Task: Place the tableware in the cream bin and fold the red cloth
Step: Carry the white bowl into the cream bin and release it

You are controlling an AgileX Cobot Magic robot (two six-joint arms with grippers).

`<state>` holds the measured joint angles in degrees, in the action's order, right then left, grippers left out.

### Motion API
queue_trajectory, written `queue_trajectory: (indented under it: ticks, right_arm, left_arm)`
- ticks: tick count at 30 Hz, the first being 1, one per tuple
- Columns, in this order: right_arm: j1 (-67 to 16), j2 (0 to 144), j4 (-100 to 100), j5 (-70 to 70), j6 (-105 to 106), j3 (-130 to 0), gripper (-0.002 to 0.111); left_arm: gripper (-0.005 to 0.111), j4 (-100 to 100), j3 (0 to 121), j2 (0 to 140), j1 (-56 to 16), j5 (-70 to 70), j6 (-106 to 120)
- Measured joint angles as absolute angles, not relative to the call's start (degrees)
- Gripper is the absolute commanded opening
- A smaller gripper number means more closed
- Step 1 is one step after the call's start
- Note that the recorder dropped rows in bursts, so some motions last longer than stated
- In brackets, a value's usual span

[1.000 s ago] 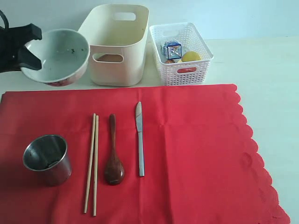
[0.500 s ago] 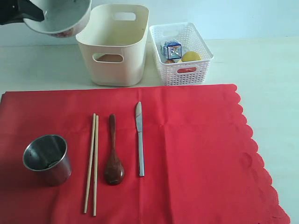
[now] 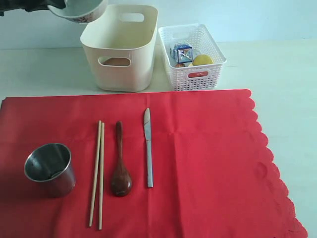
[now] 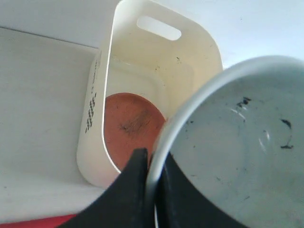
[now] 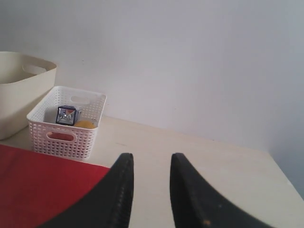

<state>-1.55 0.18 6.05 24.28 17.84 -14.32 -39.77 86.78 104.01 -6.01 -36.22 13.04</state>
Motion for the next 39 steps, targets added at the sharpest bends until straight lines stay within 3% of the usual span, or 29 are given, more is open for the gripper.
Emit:
queue_trajectory:
  ticks: [16, 30, 34, 39]
  right_arm:
    - [-1.5, 0.2, 3.7, 22.9, 17.8, -7.8, 0.027]
    - [-1.5, 0.2, 3.7, 22.9, 17.8, -5.6, 0.027]
    - [-1.5, 0.2, 3.7, 22.9, 17.8, -5.6, 0.027]
    - [-1.5, 0.2, 3.7, 22.9, 17.8, -5.6, 0.027]
  left_arm:
    - [0.000, -40.4, 103.4, 122.0, -10.0, -35.9, 13.0]
    - [0.000, -40.6, 107.4, 130.5, -10.6, -34.2, 13.0]
    - [0.007, -40.8, 107.7, 131.0, -10.9, -33.8, 14.0]
    - [0.029, -40.8, 107.8, 131.1, -11.1, -33.7, 14.6]
